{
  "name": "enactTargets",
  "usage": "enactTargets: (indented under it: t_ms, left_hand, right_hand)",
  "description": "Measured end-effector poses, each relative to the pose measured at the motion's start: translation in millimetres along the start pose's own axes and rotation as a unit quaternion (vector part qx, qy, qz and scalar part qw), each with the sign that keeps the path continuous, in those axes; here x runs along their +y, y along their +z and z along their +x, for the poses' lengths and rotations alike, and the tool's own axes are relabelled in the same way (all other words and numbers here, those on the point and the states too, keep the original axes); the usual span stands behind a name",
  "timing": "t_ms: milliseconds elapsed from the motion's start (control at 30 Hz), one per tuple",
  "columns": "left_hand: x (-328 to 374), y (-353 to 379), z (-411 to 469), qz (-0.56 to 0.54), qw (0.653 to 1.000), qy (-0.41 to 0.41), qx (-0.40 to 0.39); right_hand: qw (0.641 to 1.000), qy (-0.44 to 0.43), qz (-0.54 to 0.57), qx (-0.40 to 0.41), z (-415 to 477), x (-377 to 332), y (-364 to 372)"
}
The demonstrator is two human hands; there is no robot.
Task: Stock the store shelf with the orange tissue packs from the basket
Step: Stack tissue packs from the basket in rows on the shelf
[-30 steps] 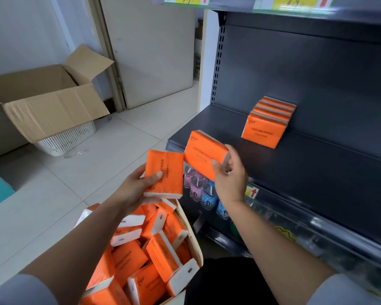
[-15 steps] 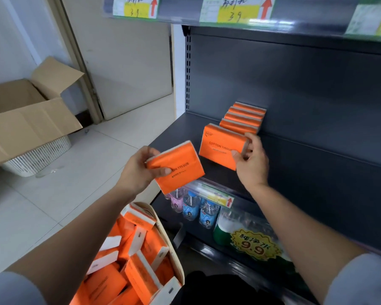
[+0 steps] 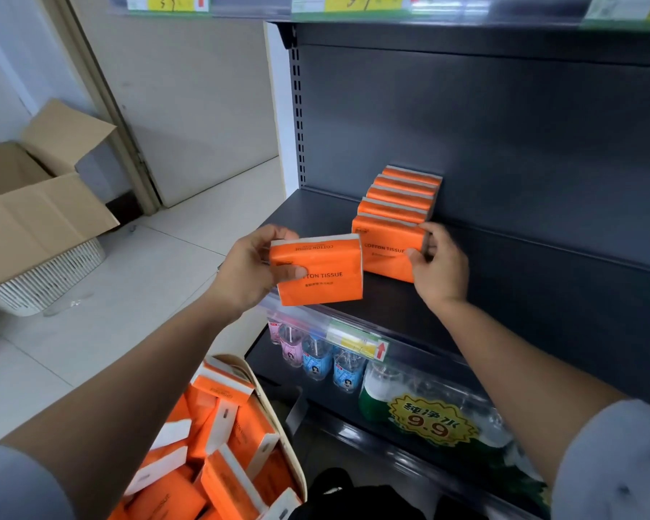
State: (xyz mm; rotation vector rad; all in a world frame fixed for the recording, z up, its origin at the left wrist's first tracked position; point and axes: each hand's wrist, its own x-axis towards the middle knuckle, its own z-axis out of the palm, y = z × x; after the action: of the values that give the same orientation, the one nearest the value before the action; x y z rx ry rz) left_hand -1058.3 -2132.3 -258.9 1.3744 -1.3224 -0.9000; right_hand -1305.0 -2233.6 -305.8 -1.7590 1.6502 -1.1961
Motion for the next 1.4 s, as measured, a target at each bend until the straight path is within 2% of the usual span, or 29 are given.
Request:
enactTargets:
  t_ms: [533,800,967,1033,1100,1200,1300,1400]
  left_hand:
    - [5,11,10,0.023,0.999,0.009,-0.039]
    - [7,16,14,0.035,0.998,0.006,-0.060]
    - [8,21,14,0.043,0.997,0.000,-0.062]
    - [7,23,14,0.037,0.997,-0.001,-0.063]
    - [8,25,15,0.034,0.998,-0.003,-0.060]
    - [9,26,16,0.022,0.999,-0.003,-0.044]
    - [8,29,17,0.035,0.999,-0.012,-0.037]
    - [4,33,21,0.144,0.990,0.003,-0.004]
  right_hand:
    - [0.996,-0.006,-0.087,0.032,12,-6,11]
    - [0.995,-0.007,-0.096,0.014,10,-9,8]
    - [0.993,-0.061,-0.031,0.094,-8,-25,-5]
    - [0.994,-0.084,0.051,0.049,-19,-35,-10]
    - [0.986,-0.119,0.109,-0.045,-32,-42,-12]
    - [0.972,-0.170,0.085,-0.141,-43,-40,-13]
    - [0.972,-0.184,0.047,-0.139,-43,-35,-17]
    - [0.974,-0.192,0.036,-0.113,-40,-34,-20]
